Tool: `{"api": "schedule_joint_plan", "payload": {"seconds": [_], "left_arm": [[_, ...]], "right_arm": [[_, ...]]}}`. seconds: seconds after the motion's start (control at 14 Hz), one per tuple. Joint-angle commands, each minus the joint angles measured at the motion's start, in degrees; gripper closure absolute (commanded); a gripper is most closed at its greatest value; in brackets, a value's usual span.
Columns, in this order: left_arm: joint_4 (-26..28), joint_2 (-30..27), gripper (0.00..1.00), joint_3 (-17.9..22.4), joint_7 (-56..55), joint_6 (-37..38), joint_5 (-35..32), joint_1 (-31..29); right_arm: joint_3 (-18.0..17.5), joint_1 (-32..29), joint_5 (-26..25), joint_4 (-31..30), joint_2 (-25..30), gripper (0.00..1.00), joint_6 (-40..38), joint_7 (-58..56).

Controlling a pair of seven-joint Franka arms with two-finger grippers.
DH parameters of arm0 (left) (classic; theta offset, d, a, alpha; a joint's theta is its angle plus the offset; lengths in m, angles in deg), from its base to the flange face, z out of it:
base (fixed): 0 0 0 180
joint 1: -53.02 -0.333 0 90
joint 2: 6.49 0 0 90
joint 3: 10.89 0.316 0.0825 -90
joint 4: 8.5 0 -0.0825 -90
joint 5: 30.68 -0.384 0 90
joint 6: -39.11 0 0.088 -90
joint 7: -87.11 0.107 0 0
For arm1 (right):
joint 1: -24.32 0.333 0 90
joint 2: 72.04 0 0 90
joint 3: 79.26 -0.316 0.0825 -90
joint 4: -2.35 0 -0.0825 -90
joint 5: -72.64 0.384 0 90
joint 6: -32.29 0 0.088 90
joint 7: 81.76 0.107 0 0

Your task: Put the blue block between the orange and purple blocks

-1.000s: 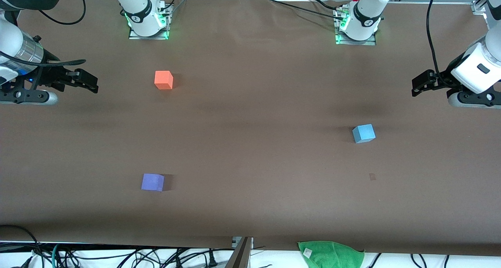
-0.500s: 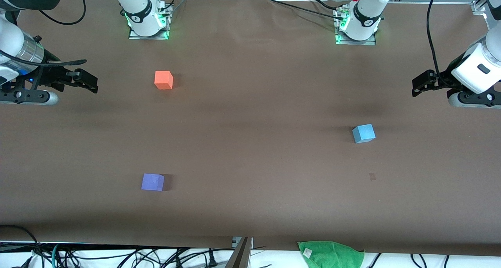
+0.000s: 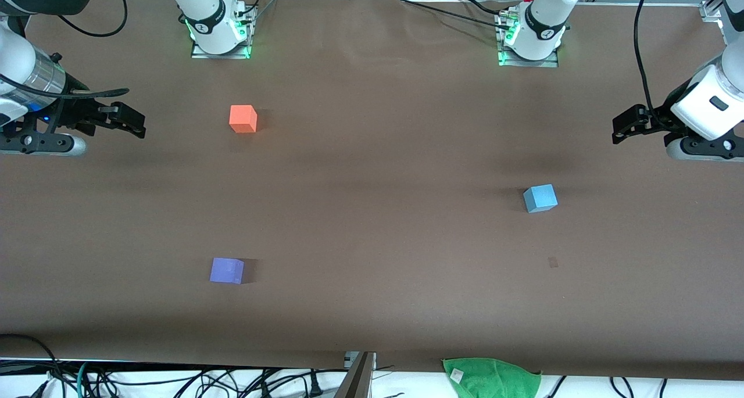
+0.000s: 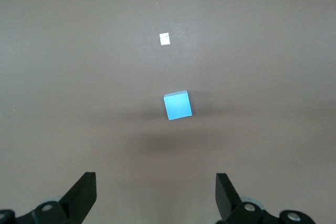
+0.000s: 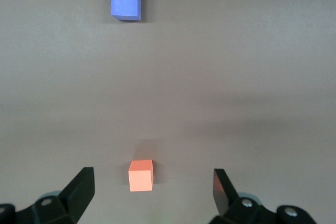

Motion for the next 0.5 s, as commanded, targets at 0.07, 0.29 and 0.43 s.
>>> {"api": "schedule_joint_plan", "payload": {"seconds": [0.07, 0.29, 0.43], "left_arm": [[-0.8, 0.7, 0.00, -0.1, 0.9, 0.7, -1.9, -0.4], [-0.8, 1.0, 0.00, 0.0, 1.2, 0.6, -1.9, -0.4], [-0.8, 1.4, 0.00, 0.0, 1.2, 0.5, -2.0, -0.4]], "right_arm": [[-0.4, -0.2, -1.0, 0.3, 0.4, 0.00, -0.7, 0.0], [-0.8, -0.1, -1.0, 0.5, 0.7, 0.00, -0.5, 0.0], [-0.8, 0.0, -0.9, 0.6, 0.7, 0.00, -0.1, 0.0]]}}
